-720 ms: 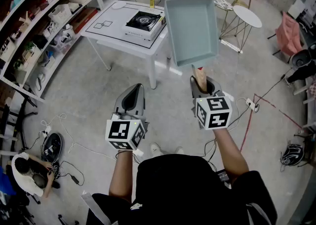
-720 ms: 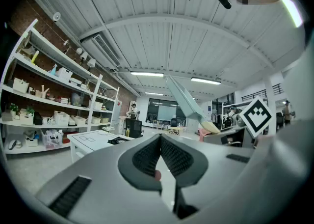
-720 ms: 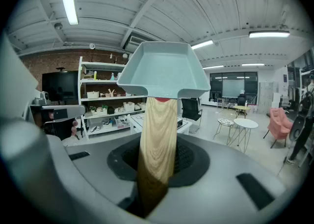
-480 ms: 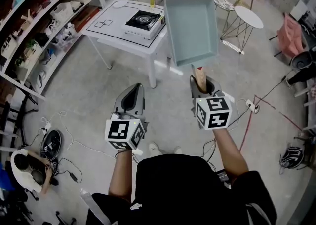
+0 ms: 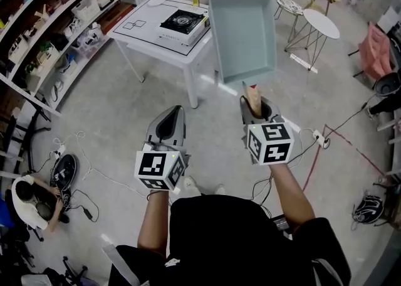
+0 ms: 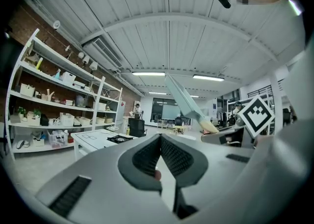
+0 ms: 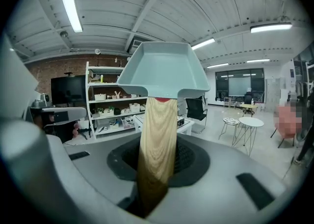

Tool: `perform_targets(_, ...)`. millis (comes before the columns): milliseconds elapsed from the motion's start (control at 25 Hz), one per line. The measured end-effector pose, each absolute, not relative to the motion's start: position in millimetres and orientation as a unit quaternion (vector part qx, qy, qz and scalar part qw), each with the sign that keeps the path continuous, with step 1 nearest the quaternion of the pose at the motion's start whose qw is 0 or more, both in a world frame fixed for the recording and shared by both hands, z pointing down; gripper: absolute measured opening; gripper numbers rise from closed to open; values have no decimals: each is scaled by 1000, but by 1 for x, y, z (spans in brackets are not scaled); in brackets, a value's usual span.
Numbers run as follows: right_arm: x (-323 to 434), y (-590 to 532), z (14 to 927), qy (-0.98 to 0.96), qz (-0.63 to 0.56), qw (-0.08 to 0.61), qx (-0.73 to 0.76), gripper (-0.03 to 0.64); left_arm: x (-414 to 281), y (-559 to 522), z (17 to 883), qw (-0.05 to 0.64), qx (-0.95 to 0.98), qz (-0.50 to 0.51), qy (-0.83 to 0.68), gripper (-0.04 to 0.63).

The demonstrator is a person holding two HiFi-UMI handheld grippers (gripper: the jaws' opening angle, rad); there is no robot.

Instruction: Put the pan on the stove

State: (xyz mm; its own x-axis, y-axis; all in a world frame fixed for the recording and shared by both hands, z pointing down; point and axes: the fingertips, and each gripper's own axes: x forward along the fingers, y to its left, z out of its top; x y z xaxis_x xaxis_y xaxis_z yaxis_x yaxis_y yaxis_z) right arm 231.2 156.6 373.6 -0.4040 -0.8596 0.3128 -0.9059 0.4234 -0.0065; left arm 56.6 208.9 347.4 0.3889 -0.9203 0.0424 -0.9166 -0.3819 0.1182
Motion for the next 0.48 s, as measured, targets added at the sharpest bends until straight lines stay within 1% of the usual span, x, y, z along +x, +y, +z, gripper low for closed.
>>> perform_targets(480,258,167,383,-844,95,132,512,83,93,221,355,65,830,-14,-554,10)
